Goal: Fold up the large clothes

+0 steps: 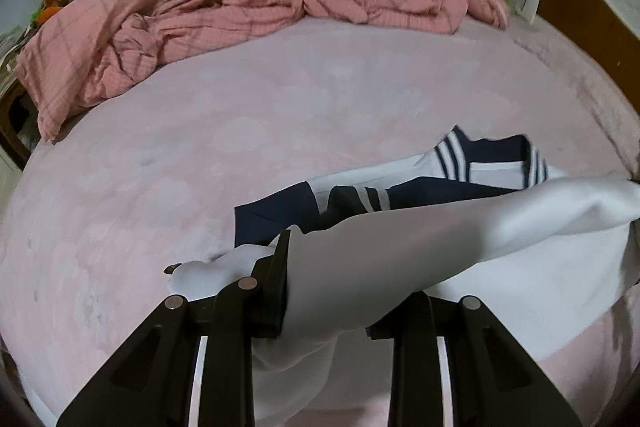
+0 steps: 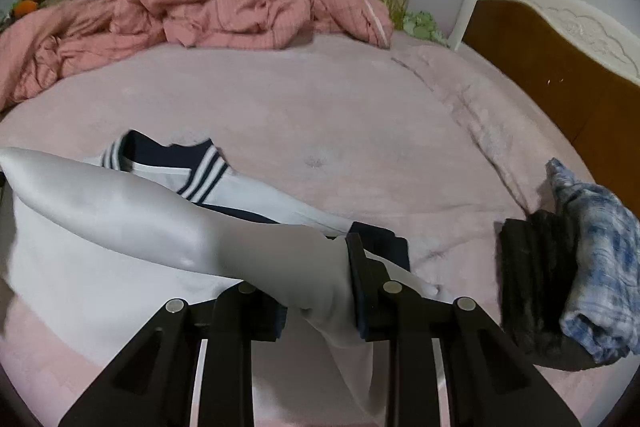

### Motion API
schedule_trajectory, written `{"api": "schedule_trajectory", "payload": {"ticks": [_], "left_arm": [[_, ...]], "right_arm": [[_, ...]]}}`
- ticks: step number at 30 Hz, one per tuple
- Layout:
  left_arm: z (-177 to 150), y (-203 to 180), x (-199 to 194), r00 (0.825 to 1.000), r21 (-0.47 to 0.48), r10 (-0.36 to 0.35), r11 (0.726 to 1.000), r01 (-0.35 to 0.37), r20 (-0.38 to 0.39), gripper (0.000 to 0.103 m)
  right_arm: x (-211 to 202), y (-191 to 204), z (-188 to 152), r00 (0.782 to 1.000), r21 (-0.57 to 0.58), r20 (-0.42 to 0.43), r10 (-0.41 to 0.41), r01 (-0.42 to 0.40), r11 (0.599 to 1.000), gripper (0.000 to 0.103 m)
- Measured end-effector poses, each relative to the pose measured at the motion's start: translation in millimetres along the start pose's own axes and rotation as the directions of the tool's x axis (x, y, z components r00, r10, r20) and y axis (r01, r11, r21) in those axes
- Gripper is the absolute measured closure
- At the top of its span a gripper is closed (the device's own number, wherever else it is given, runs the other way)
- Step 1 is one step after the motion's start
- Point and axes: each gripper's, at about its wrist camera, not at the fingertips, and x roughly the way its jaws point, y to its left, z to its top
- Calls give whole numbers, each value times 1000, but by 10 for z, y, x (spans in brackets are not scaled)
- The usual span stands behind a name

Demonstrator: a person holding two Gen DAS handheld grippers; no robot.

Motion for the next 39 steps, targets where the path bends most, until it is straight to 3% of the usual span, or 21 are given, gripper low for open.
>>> {"api": "schedule_trajectory", "payload": {"ticks": [6,8,9,10,11,12,14,17,20,25,26,29,31,32,34,39], "left_arm": [[64,-42,247,999,30,27,999,-26,-27,69],[83,-53,283,999,30,25,999,-24,-22,56],[81,-60,277,999,34,38,999,-38,-6,49],[69,-60,256,999,40,50,998,-50,10,32],[57,-56,238,998,45,57,997,-57,13,24],[36,-43,197,998,38,61,997,-61,13,24],[6,-8,83,999,23,29,999,-30,44,24],[-24,4,-191,991,36,9,999,-14,135,22],[-53,23,-524,968,34,-1,999,-8,249,13],[-127,101,-1076,911,20,8,1000,-18,413,7],[-141,130,-1160,900,15,14,1000,-23,435,6],[-282,190,-1398,867,23,26,999,-43,497,3],[-405,218,-1524,844,31,27,998,-51,535,0],[-469,235,-1578,834,33,25,998,-52,551,0],[-571,248,-1644,824,42,7,998,-38,567,0],[-755,261,-1783,786,30,-33,999,18,617,0]], "right_arm": [[327,60,31,999,-33,-39,-4,3,999,76],[364,66,24,999,-33,-39,-5,4,999,74],[375,66,24,999,-36,-39,-7,6,999,67],[369,58,21,999,-35,-36,-11,10,999,61],[343,46,18,1000,-32,-25,-18,17,999,48],[277,24,13,1000,-24,15,-24,24,999,42],[116,-14,-7,995,-19,95,-11,13,1000,40],[-87,-94,1,988,8,156,-8,7,1000,33],[-318,-185,8,977,41,212,-12,4,999,28],[-820,-368,-27,947,85,317,-47,21,996,21],[-919,-408,-51,940,96,337,-48,16,995,16],[-1302,-570,-188,893,143,448,-40,-27,989,14],[-1492,-679,-277,867,161,496,-34,-53,986,7],[-1555,-718,-314,860,167,509,-30,-64,984,0],[-1689,-810,-419,842,189,538,-32,-84,978,0],[-1825,-884,-637,839,238,540,-69,-74,968,0]]}}
